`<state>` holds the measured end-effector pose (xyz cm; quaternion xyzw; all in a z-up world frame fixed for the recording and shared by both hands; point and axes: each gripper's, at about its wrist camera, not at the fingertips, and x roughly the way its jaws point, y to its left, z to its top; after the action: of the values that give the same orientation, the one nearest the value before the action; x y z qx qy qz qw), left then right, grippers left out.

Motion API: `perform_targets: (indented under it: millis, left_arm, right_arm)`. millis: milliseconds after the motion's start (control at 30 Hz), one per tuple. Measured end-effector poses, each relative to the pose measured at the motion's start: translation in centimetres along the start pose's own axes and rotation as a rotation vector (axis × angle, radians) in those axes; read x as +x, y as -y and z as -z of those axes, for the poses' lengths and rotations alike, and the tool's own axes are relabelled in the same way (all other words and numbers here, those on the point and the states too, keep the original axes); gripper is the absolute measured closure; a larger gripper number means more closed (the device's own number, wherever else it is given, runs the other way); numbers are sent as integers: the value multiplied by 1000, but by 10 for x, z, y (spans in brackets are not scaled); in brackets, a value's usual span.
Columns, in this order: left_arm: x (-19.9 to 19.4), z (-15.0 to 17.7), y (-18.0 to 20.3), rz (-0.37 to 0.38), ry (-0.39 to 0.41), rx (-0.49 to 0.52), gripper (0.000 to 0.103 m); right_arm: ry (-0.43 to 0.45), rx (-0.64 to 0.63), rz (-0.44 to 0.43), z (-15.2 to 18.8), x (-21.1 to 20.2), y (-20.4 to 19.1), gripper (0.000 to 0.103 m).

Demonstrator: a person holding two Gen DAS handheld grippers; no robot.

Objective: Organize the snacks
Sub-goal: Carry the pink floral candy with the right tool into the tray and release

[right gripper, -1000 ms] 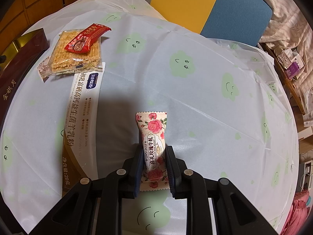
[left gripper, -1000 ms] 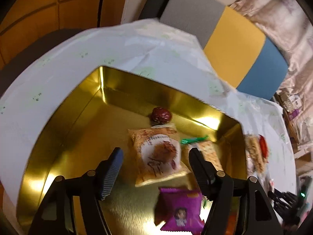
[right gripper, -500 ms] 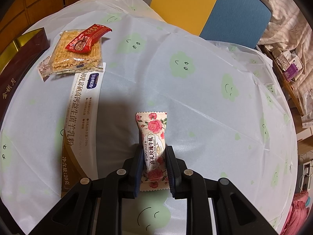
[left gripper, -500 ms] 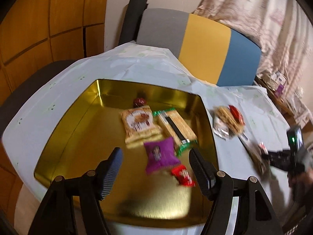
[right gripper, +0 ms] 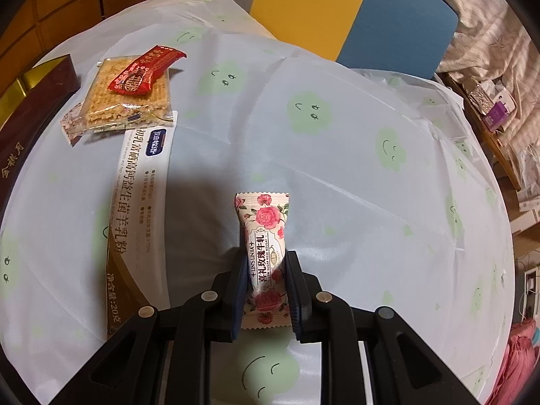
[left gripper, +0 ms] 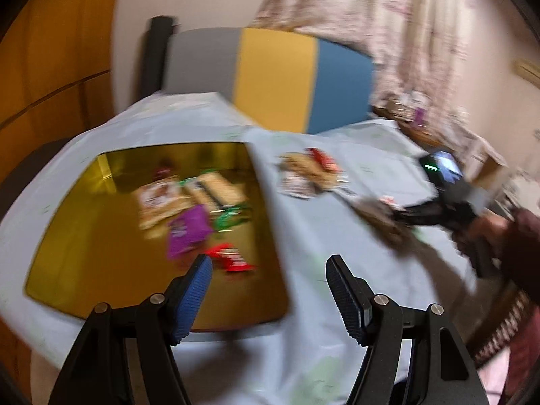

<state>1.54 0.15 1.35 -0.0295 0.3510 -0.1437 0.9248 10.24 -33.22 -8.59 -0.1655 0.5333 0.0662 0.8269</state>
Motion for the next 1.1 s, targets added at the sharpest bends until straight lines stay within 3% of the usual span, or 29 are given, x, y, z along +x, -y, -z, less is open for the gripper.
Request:
perform_targets:
  millis: [233,433,633,900,1100]
  left_arm:
    - [14,29,56,234,-79,189,32]
    - [33,51,73,292,-175,228,33]
    - [48,55,57,280,-226,143,33]
    - [50,60,53,277,-234,133,33]
    - [50,61,52,281,-233,128,33]
  right_arm:
    - [-15,44,48,-5,-1,-9,82]
    - [-27,81,80,-9,-3,-15,83]
    - [-11,160,13,-12,-22,-12,83]
    - [75,65,-186,-36,-69,-63,83]
    - [121,-109,-433,-63,-107,-148,83]
